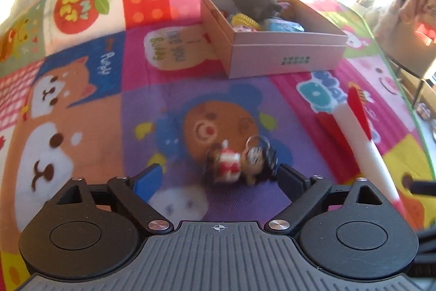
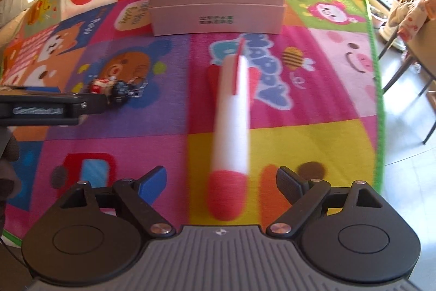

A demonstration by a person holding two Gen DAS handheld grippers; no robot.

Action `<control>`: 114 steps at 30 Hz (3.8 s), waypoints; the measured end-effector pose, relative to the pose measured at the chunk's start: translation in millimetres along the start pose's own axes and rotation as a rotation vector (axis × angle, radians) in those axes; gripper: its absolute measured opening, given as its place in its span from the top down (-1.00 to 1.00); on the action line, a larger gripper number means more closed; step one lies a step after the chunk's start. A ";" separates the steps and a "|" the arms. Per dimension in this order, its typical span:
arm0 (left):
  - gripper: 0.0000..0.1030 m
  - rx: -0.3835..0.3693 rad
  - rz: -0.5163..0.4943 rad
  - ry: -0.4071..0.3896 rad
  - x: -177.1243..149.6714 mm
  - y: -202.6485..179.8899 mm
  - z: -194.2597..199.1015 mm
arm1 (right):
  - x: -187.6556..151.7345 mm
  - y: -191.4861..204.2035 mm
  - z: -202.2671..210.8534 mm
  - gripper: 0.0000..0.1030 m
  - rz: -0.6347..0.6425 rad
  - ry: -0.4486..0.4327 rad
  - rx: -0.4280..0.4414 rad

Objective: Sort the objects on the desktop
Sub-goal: 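Grasp the keychain figure with the left gripper while the right holds the marker, then carry the keychain figure and marker over the white box with both grippers, then lower both toys into the white box and open both grippers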

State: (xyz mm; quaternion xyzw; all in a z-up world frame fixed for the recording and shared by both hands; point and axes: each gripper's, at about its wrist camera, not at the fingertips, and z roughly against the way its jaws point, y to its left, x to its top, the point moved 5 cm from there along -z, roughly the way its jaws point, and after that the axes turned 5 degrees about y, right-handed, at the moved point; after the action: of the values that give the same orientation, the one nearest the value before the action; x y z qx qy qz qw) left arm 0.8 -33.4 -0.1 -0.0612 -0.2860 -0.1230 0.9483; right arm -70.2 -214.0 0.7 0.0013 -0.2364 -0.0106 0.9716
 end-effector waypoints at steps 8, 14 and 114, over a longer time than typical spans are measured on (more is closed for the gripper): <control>-0.08 0.015 -0.081 0.029 9.7 -23.0 -7.9 | 7.3 -17.4 -2.9 -0.71 0.040 -0.054 -0.040; -0.08 0.008 -0.093 0.072 1.3 -17.3 2.0 | 28.5 -12.6 -15.0 -0.36 0.064 -0.081 -0.080; -0.90 0.018 0.049 0.023 68.2 34.8 10.2 | 325.9 -7.0 -80.8 -0.63 0.160 -0.247 -0.012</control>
State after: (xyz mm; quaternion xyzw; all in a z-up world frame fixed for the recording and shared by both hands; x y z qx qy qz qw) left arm 59.7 -11.5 44.8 -0.0583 -0.2745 -0.0980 0.9548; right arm 256.1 -228.0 78.5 -0.0244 -0.3532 0.0653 0.9329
